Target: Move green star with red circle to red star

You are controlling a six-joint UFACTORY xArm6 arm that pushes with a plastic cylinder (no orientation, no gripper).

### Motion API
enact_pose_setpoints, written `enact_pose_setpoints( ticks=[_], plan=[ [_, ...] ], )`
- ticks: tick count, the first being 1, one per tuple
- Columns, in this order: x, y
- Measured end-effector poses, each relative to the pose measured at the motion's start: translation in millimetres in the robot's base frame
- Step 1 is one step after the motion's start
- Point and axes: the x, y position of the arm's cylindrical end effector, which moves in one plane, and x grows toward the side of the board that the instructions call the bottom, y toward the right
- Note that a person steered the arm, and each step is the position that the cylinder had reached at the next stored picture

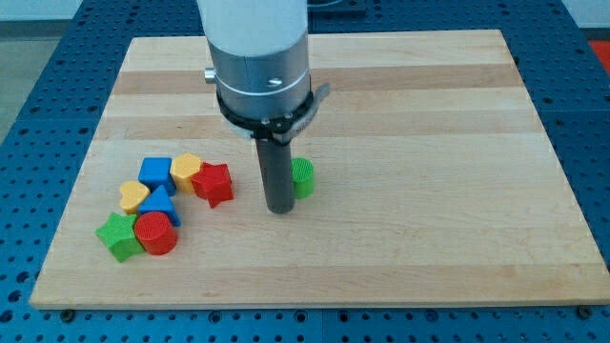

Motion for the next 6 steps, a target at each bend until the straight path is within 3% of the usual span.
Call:
enact_pose_setpoints(
  ticks=[1,3,5,6],
  plan=[
    [45.3,-0.2],
    [90.5,-90.2],
    [96.6,-194.2],
    [79.3,-216.1]
  ],
)
